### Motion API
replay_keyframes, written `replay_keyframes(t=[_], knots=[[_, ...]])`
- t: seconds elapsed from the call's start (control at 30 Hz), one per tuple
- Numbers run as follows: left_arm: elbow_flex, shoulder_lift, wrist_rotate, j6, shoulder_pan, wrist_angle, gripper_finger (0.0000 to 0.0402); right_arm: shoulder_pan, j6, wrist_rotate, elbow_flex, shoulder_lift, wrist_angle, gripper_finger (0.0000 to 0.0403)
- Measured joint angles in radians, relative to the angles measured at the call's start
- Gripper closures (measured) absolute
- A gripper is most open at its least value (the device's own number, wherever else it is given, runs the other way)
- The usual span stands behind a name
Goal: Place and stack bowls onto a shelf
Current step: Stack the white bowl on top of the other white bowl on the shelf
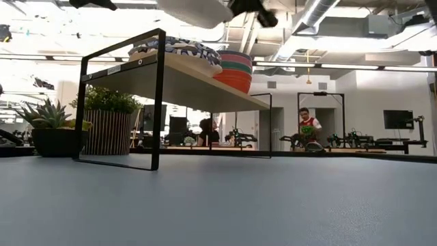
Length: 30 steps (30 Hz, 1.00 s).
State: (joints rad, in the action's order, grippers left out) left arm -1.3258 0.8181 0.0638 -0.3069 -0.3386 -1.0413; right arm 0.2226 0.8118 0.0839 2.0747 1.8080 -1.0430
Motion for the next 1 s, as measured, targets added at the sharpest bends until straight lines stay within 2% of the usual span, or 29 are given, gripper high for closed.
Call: replay_keyframes(t=[0.17, 0.37, 0.57, 0.83, 1.0], knots=[[0.0, 0.0, 0.004, 0.011, 0.0, 0.0, 0.0159, 0.006, -0.026, 0.044, 0.0, 0.061, -0.022, 0.0381], [0.0, 0.0, 0.005, 0.015, 0.0, 0.0, 0.0159, 0.025, -0.027, 0.046, 0.0, 0.08, -0.026, 0.038], [0.0, 0.0, 0.006, 0.034, 0.0, 0.0, 0.0159, 0.04, -0.028, 0.035, 0.0, 0.079, -0.024, 0.0342], [0.0, 0.0, 0.008, 0.053, 0.0, 0.0, 0.0159, 0.042, -0.061, 0.042, 0.0, 0.079, -0.015, 0.0316], [0.0, 0.0, 0.008, 0.053, 0.0, 0.0, 0.0159, 0.042, -0.061, 0.044, 0.0, 0.079, 0.037, 0.0284]])
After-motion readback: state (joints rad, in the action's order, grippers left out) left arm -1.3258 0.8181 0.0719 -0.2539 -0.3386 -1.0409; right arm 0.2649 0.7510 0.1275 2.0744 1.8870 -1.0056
